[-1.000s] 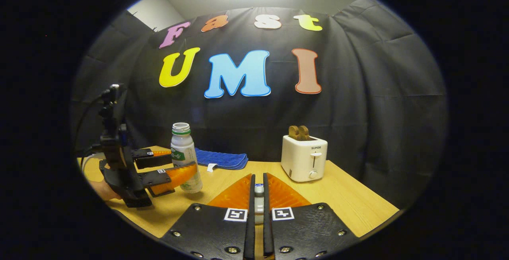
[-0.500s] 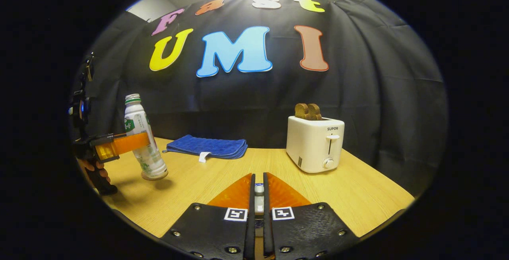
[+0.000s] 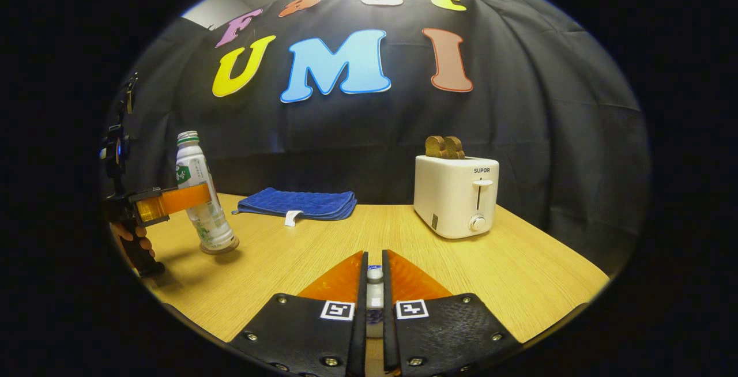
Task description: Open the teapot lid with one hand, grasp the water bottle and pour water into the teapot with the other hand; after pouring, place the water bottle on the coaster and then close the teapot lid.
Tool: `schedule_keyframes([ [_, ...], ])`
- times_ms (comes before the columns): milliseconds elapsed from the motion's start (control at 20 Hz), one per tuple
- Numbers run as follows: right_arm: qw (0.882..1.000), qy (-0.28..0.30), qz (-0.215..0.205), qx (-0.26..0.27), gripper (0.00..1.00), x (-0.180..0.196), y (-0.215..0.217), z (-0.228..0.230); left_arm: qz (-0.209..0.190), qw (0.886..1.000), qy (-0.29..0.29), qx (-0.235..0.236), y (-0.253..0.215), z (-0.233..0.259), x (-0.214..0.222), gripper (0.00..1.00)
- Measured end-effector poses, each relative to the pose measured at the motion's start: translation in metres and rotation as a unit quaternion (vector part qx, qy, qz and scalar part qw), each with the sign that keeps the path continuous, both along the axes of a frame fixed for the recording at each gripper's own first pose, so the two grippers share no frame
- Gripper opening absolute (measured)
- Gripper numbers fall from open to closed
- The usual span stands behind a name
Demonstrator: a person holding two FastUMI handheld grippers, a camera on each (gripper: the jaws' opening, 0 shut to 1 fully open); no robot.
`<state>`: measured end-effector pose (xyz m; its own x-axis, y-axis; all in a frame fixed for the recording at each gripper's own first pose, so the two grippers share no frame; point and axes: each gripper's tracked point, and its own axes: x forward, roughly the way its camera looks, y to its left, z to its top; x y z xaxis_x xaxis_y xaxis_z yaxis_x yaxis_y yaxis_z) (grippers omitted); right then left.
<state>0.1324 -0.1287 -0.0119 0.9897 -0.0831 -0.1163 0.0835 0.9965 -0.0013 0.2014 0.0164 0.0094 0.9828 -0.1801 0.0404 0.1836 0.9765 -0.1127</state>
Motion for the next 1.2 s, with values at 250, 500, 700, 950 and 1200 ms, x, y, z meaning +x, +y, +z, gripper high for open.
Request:
schedule_keyframes([
  [250,0.995,-0.092,-0.034,-0.002,0.47,-0.021,-0.006,0.049,0.007,1.0,0.0,-0.002,0.01,0.005,0.0,0.81],
  [500,0.992,-0.122,-0.027,0.007,0.51,-0.03,0.001,0.065,0.041,0.999,0.013,0.017,0.045,0.003,0.012,0.76],
  [700,0.993,-0.114,-0.008,0.008,0.51,-0.027,0.014,0.062,0.048,0.997,0.049,0.032,0.059,-0.023,0.029,0.76],
  [950,0.995,-0.102,0.003,0.002,0.51,-0.025,0.02,0.058,0.042,0.996,0.065,0.053,0.051,-0.031,0.036,0.76],
  [1200,0.995,-0.104,0.0,0.006,0.51,-0.026,0.017,0.059,0.054,0.996,0.054,0.04,0.057,-0.022,0.03,1.0],
])
